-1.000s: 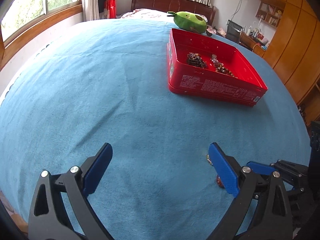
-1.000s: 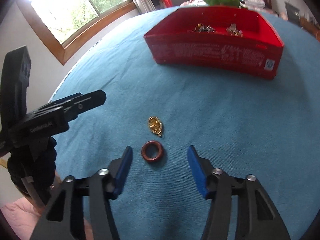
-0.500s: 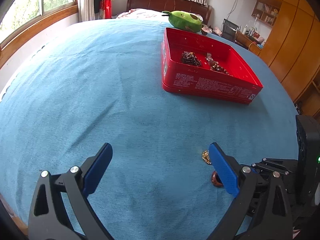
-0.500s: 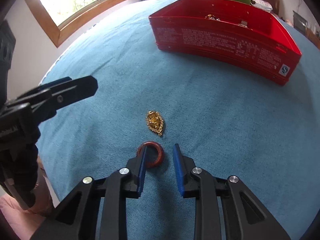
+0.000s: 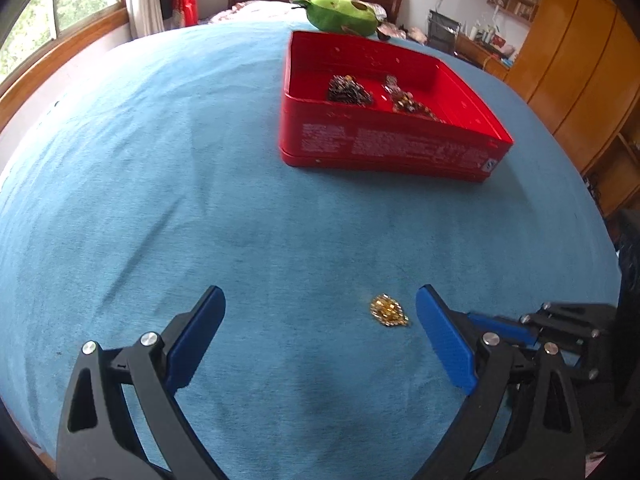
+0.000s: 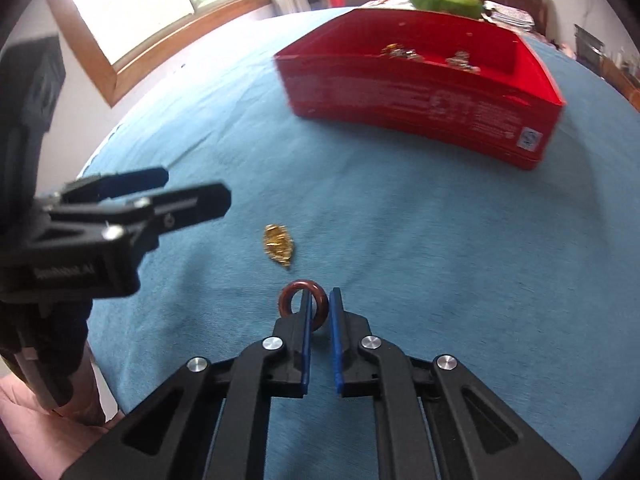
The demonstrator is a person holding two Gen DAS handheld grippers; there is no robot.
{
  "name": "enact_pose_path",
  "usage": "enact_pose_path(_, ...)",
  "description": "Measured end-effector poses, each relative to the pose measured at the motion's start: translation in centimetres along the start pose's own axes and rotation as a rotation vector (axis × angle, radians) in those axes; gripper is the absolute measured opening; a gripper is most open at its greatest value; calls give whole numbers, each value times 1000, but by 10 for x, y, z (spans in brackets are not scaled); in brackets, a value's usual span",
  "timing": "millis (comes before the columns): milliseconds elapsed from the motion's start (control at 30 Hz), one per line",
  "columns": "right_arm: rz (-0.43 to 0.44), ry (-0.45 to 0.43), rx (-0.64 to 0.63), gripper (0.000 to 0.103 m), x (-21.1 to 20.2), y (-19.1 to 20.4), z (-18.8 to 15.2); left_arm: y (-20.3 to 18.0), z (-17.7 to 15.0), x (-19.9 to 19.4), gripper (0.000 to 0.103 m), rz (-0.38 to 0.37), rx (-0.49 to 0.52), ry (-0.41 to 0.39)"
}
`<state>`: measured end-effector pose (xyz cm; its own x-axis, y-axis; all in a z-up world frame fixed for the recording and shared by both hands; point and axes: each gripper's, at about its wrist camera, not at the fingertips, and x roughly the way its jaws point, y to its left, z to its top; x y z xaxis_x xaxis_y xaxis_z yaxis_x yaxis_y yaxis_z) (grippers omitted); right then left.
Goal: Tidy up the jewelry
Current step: 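Grasp the red-brown ring with right tool while left tool grasps the gold pendant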
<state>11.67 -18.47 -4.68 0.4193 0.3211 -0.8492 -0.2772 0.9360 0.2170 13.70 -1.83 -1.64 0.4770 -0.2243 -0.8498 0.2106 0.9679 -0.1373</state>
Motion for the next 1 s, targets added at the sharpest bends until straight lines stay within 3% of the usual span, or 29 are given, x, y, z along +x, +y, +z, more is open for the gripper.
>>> enact_pose_path(33,-5,-8,9,8,-3,-4,0,-3,0,3,95,-11,5,16)
enact_pose_path(133,-18,-31,32,8,-14,-17,-2,-12,-1,11,68,14,32,51)
enact_pose_path(367,0,-55,50,8,-22,-28,0,-25,4,30,66,-37,10,139)
enact_pose_path(567,17,-67,58,8,-22,-30,-1,-34,6,47,56,-37,-9,201)
enact_pose_path(700,28,-75,60,8,-24,-34,-3,-39,9,55,50,2,-13,204)
enact_pose_path(867,36,-76,71,8,-25,-40,-4,-41,9,57,23,11,9,212)
enact_pose_path(1000,39,-77,77,8,-27,-42,-5,-39,4,54,21,-8,53,214)
